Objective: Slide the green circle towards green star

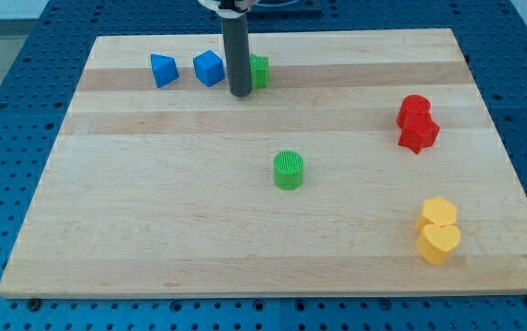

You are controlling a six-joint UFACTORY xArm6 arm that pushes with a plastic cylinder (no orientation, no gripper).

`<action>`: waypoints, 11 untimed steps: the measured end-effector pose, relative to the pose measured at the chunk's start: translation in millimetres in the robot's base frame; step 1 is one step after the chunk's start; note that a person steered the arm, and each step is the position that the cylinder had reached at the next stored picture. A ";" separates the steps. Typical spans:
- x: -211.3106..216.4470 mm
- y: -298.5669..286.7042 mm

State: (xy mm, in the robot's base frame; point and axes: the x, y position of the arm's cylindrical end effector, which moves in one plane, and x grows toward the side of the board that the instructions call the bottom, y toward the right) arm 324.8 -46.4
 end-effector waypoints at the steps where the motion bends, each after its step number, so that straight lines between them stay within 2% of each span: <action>1: 2.5 8.7; 4: 179.8 8.7; 5: 180.0 10.2; 7: 180.0 71.1; 11: 164.5 75.5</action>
State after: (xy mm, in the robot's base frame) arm 489.3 29.0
